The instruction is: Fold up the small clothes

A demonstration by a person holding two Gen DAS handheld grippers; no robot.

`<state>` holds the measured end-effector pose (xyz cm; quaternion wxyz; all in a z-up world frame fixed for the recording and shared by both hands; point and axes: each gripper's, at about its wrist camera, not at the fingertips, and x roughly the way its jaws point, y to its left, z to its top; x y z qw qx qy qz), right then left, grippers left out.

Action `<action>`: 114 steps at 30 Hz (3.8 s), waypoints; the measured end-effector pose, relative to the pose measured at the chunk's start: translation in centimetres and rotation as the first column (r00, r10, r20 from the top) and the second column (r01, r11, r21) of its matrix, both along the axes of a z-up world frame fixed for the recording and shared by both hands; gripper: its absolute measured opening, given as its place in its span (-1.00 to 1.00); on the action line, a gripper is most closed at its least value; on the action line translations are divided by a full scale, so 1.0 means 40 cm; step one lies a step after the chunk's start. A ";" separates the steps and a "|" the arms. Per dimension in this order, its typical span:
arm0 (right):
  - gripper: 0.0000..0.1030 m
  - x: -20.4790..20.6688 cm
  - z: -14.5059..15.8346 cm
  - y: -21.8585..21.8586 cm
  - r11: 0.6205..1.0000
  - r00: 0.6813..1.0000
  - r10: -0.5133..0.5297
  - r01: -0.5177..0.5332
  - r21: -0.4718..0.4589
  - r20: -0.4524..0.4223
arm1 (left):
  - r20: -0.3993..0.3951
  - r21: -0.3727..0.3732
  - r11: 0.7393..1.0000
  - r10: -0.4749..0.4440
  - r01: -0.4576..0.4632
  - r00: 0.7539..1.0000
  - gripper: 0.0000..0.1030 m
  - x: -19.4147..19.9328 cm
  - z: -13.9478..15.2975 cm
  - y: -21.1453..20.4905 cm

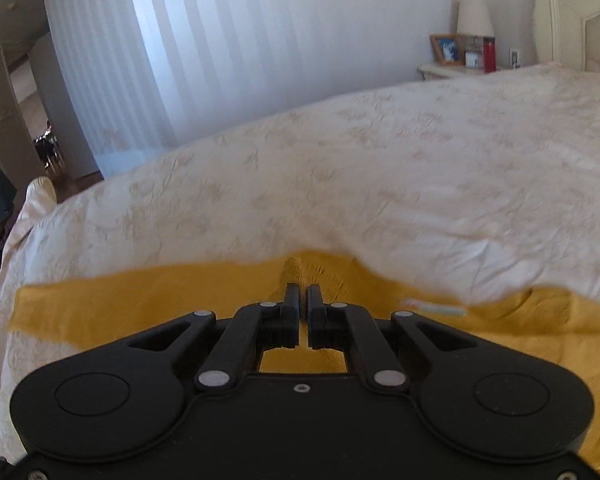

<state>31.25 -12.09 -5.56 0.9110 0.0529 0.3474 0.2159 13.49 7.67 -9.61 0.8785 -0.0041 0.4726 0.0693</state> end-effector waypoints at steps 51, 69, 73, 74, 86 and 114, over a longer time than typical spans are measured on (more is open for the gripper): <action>0.59 -0.356 -0.263 -0.300 0.843 0.892 -0.324 0.423 -0.331 0.316 | 0.201 0.099 0.919 -0.394 0.382 0.897 -0.93 0.390 0.058 -0.194; 0.66 -0.355 -0.260 -0.311 0.849 0.888 -0.340 0.431 -0.305 0.309 | 0.056 -0.088 0.954 -0.284 0.288 0.957 -0.53 0.486 -0.025 -0.016; 0.66 -0.352 -0.261 -0.310 0.849 0.888 -0.341 0.432 -0.305 0.308 | 0.152 -0.255 0.937 -0.203 0.237 0.967 0.80 0.420 -0.004 0.065; 0.66 -0.352 -0.261 -0.311 0.849 0.888 -0.341 0.432 -0.305 0.308 | 0.178 -0.247 0.943 -0.181 0.222 0.967 0.80 0.397 0.007 0.084; 0.66 -0.344 -0.264 -0.302 0.843 0.889 -0.342 0.433 -0.318 0.303 | 0.219 -0.325 0.930 0.253 -0.174 0.942 0.80 0.170 0.015 0.491; 0.67 -0.339 -0.263 -0.292 0.842 0.891 -0.348 0.434 -0.322 0.291 | 0.366 -0.422 0.896 0.307 -0.138 0.879 -0.94 0.224 0.168 0.497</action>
